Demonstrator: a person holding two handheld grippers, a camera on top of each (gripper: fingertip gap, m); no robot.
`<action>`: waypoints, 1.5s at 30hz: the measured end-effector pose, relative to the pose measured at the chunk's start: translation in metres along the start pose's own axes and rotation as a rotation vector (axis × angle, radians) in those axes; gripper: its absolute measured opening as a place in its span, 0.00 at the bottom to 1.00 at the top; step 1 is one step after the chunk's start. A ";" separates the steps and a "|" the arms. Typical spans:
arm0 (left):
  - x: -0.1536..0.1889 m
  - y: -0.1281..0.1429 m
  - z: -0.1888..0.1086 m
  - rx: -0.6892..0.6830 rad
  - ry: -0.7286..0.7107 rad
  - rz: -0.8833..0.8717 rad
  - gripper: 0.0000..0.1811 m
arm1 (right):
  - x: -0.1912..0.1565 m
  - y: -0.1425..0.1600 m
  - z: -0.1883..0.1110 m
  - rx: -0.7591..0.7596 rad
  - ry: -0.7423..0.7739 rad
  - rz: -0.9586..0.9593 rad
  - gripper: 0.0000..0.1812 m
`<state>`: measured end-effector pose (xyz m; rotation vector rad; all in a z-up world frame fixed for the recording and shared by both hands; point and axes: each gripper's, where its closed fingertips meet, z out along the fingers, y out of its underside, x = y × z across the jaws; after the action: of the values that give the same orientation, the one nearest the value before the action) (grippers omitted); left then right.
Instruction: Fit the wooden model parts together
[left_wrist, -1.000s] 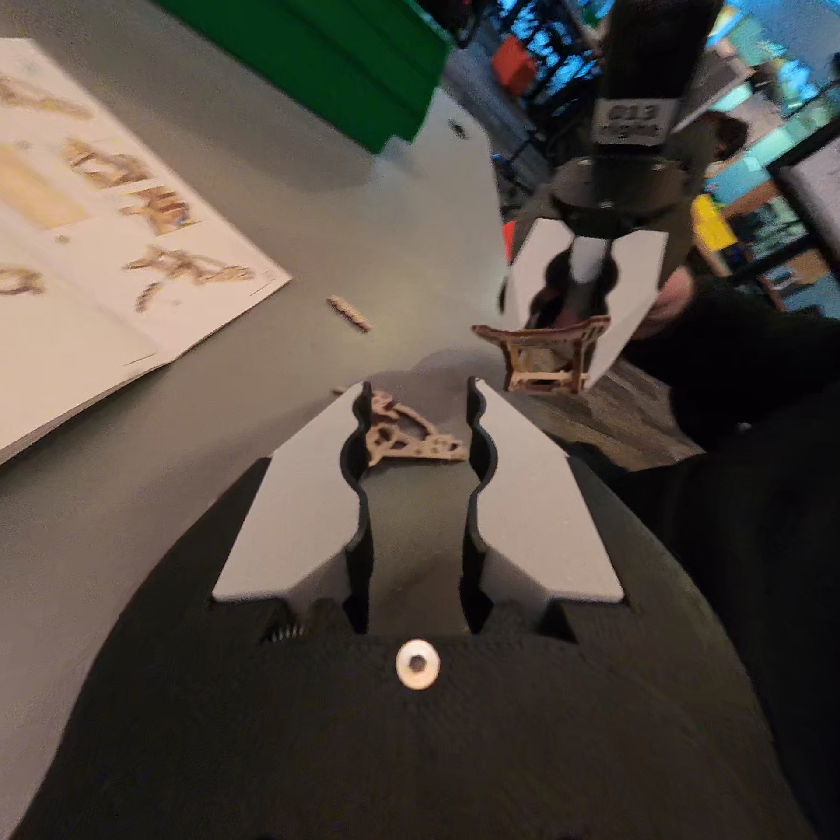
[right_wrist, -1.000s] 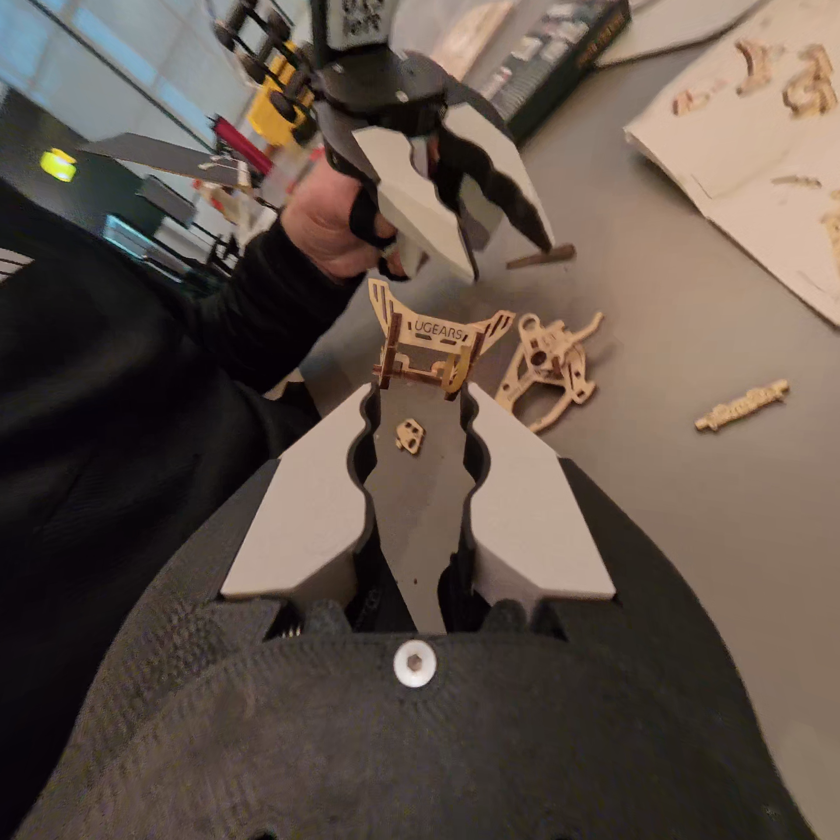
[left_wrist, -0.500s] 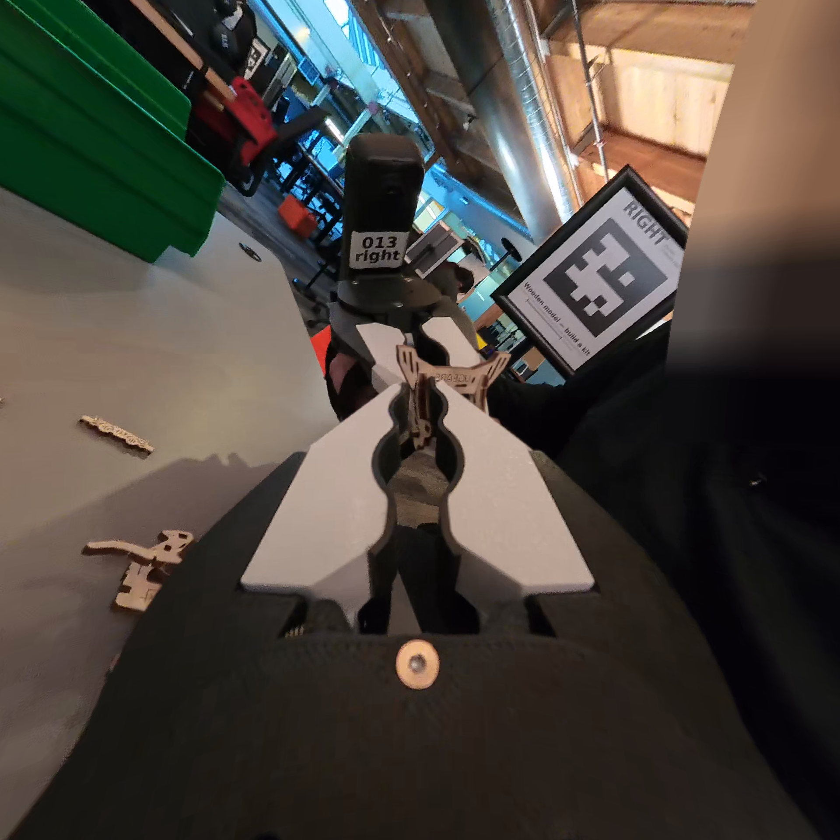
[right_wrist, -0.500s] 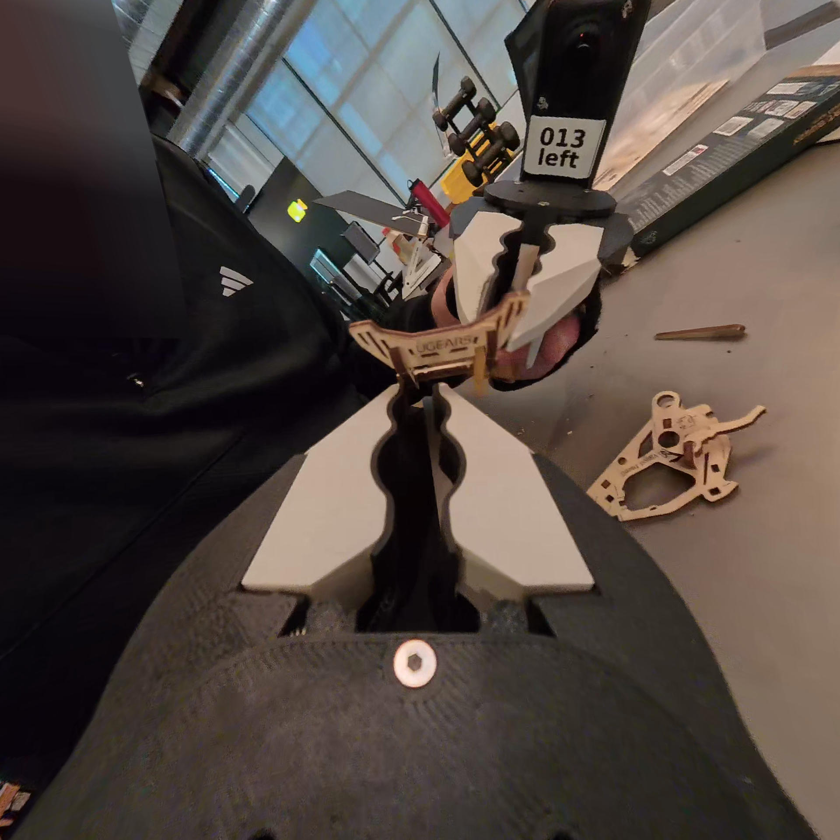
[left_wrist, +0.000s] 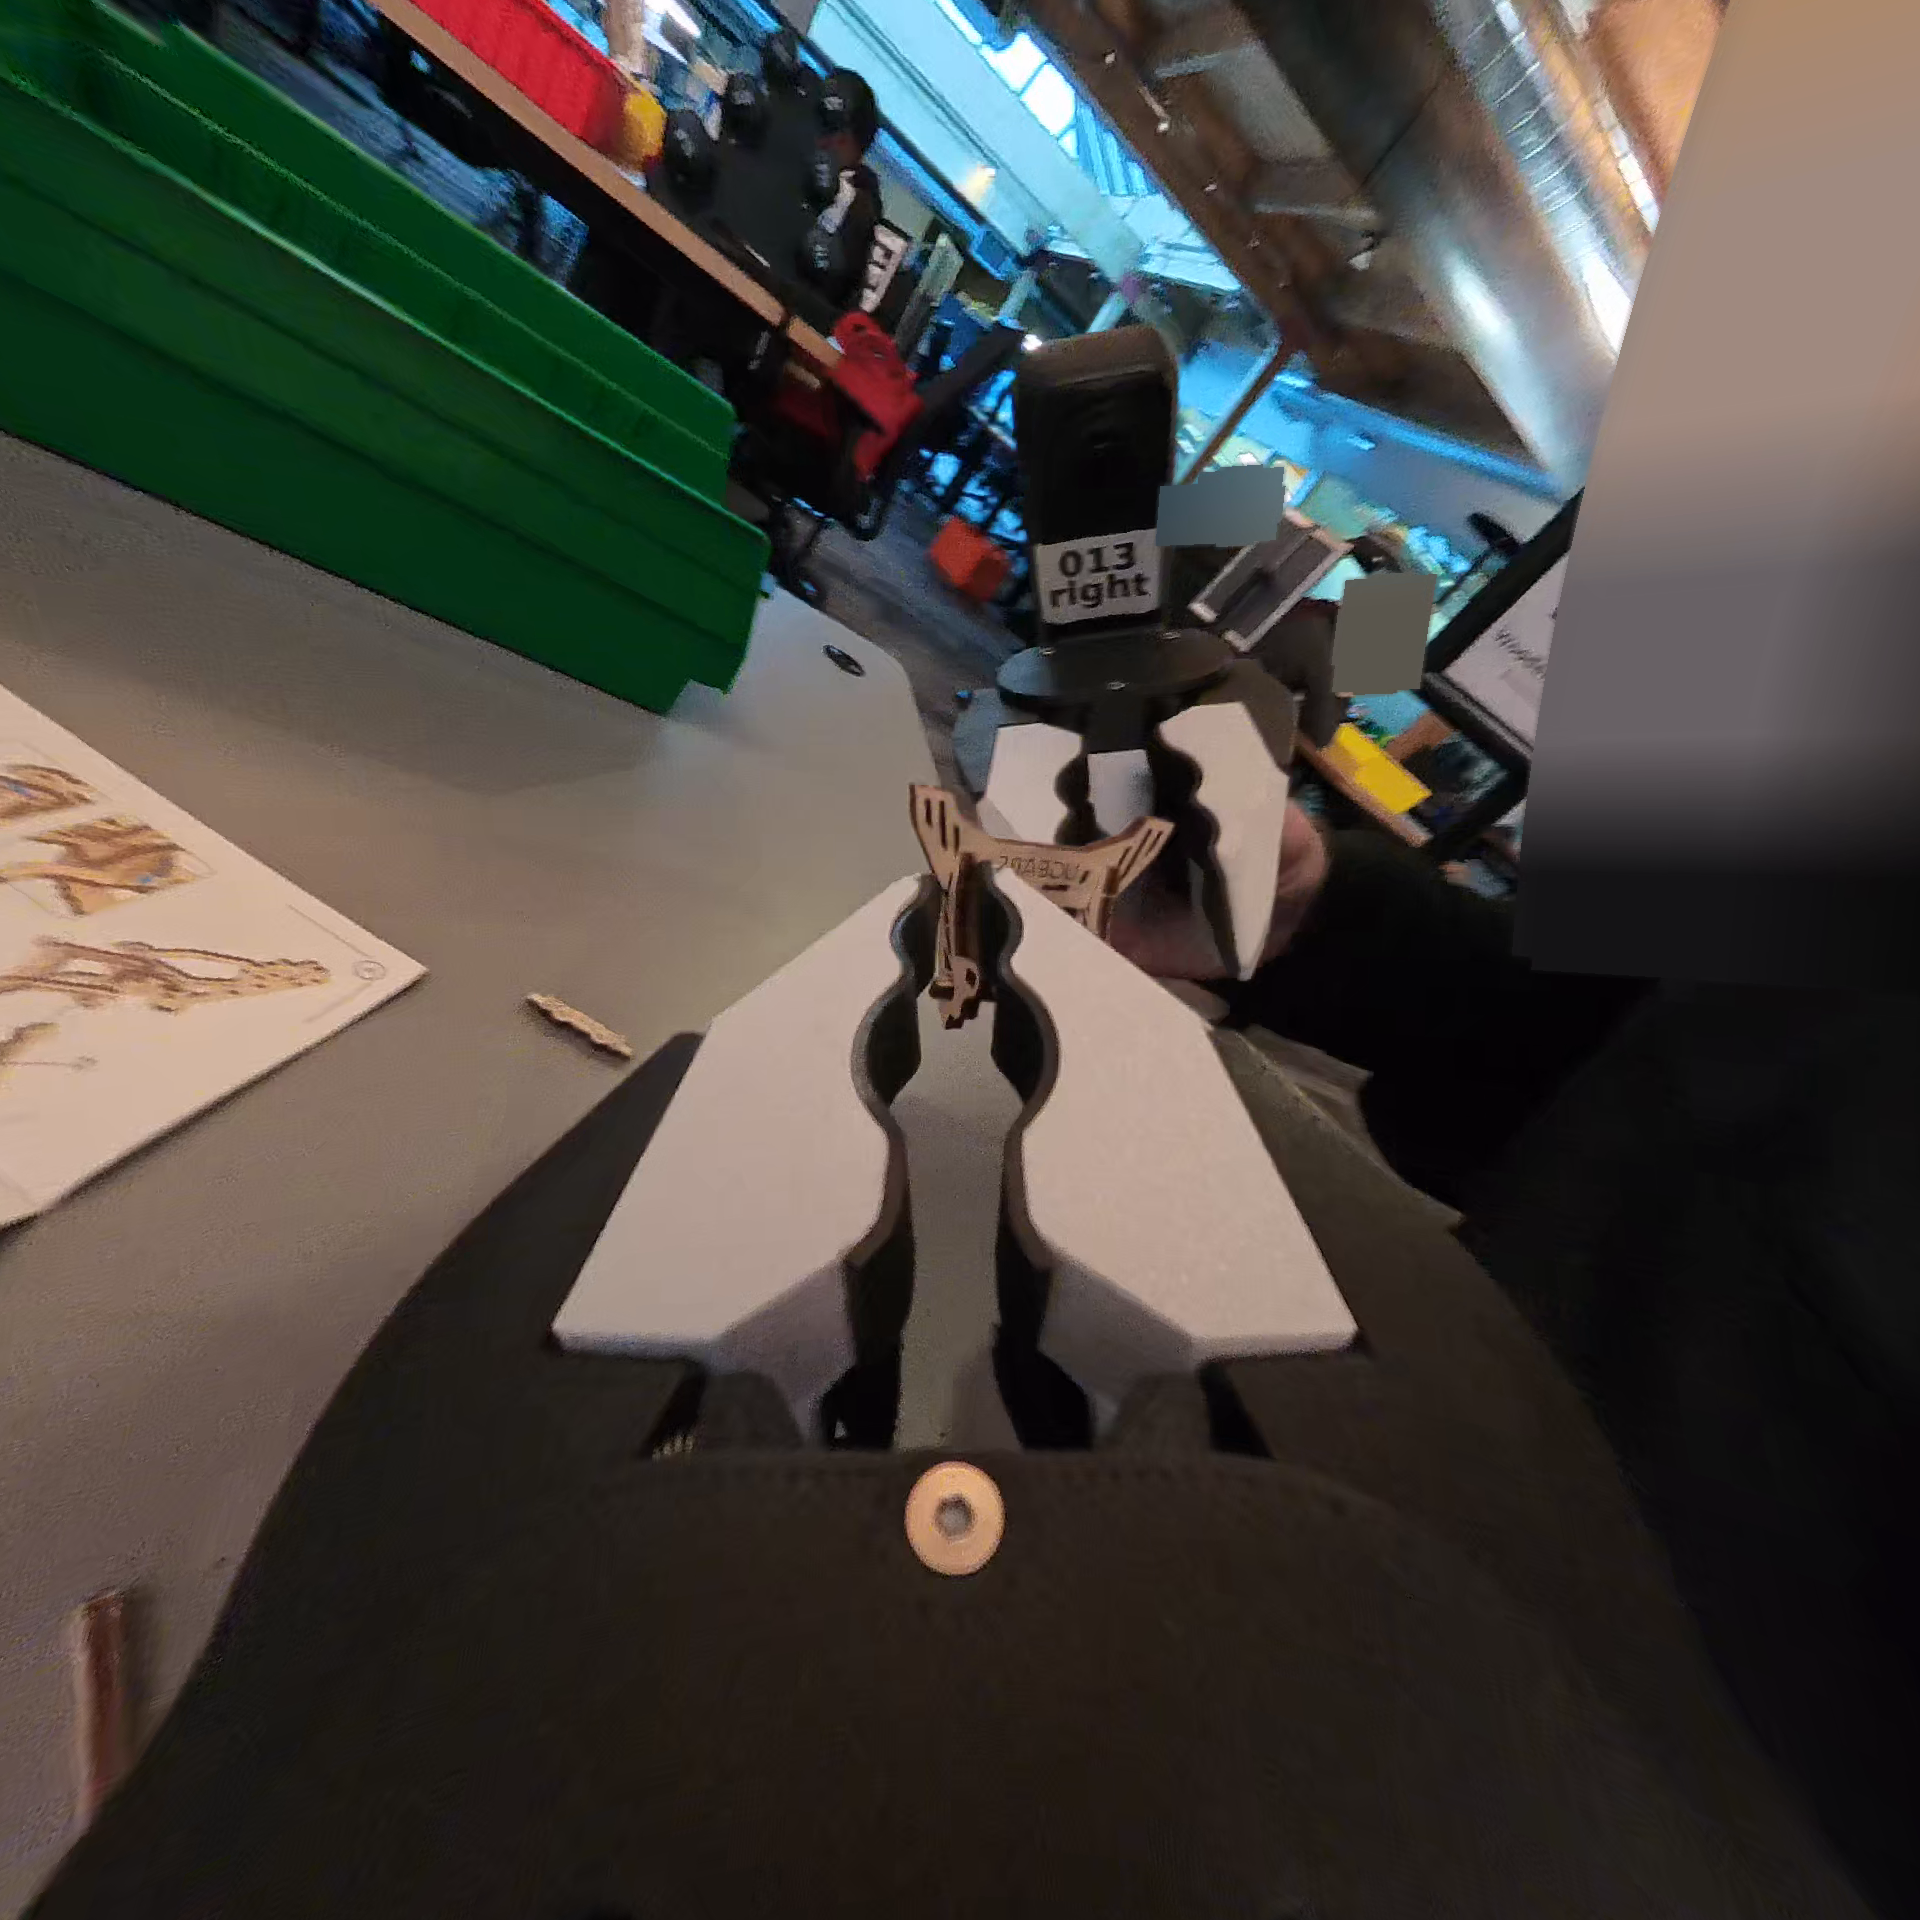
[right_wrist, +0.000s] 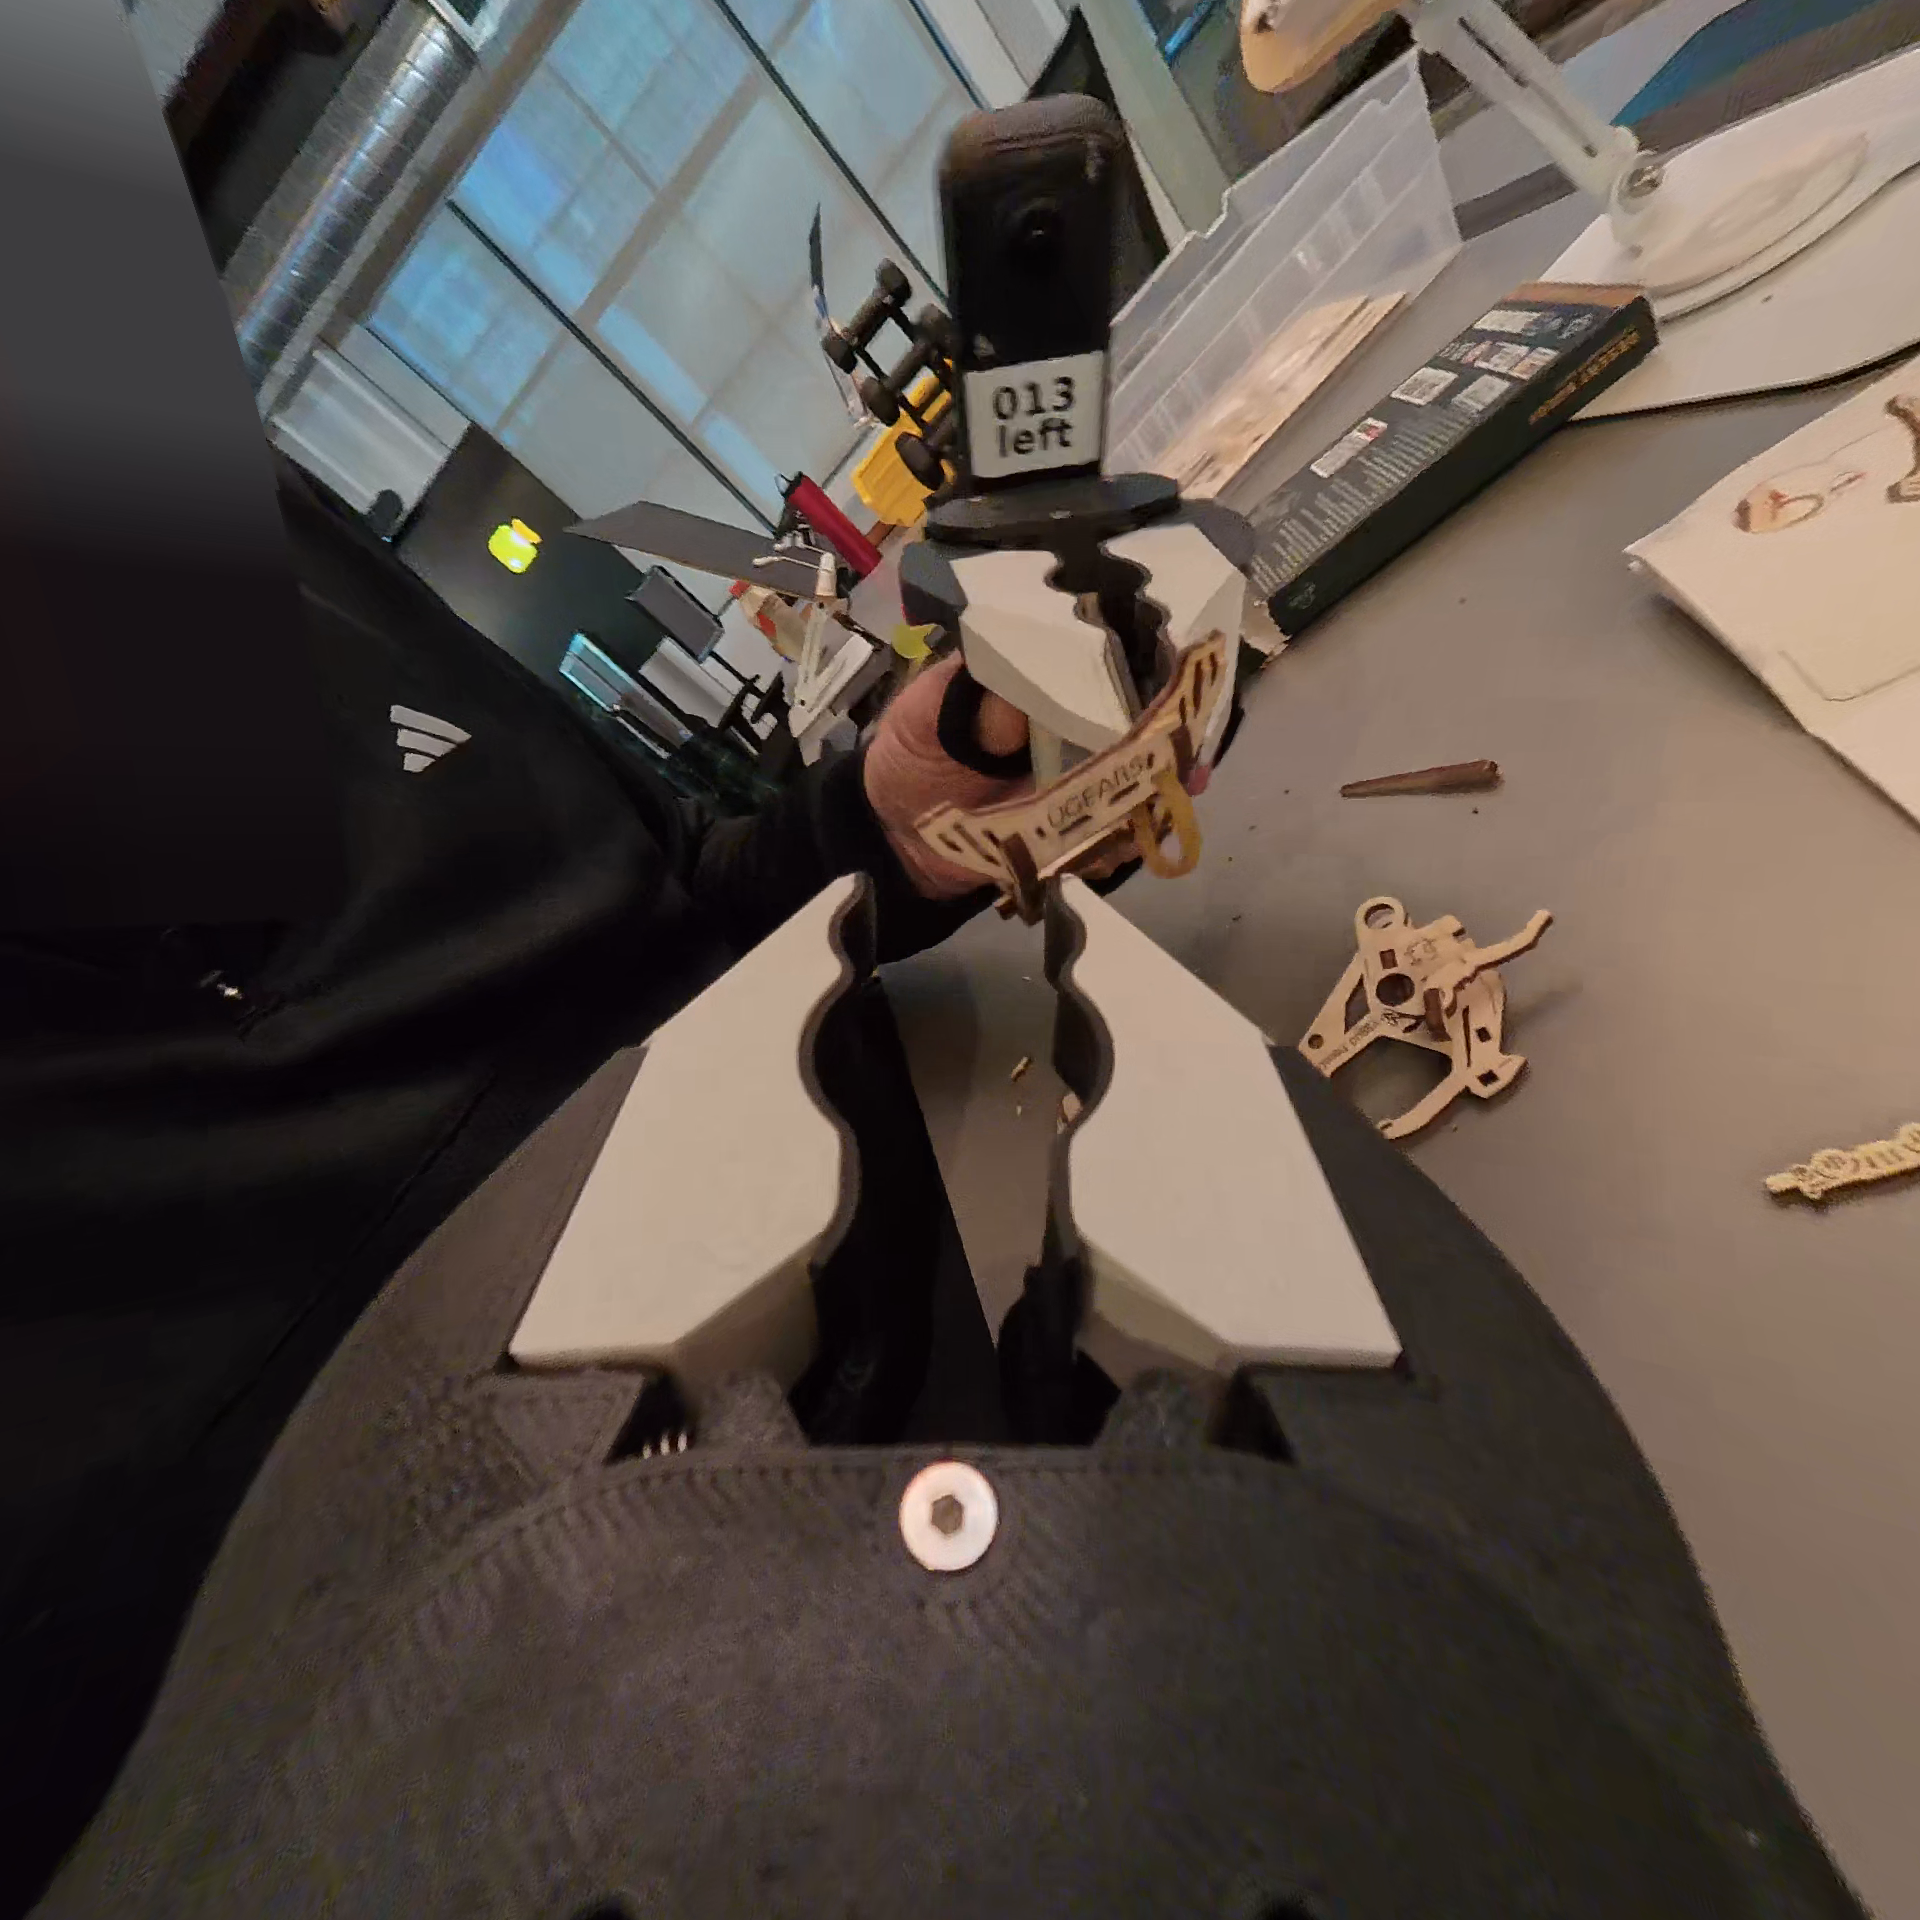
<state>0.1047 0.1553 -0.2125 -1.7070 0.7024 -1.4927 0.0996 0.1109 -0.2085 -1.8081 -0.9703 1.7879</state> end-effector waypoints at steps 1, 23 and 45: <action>0.001 -0.001 0.000 -0.006 -0.016 0.025 0.02 | 0.001 -0.001 0.000 -0.003 0.020 0.002 0.16; 0.029 -0.015 0.003 -0.009 -0.123 0.354 0.18 | -0.007 -0.029 -0.016 0.194 0.059 -0.124 0.03; 0.034 -0.017 0.008 0.022 -0.041 0.312 0.19 | -0.009 -0.028 -0.013 0.149 0.115 -0.191 0.03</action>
<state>0.1170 0.1394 -0.1794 -1.5261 0.8822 -1.2404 0.1080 0.1255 -0.1804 -1.6477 -0.9070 1.5792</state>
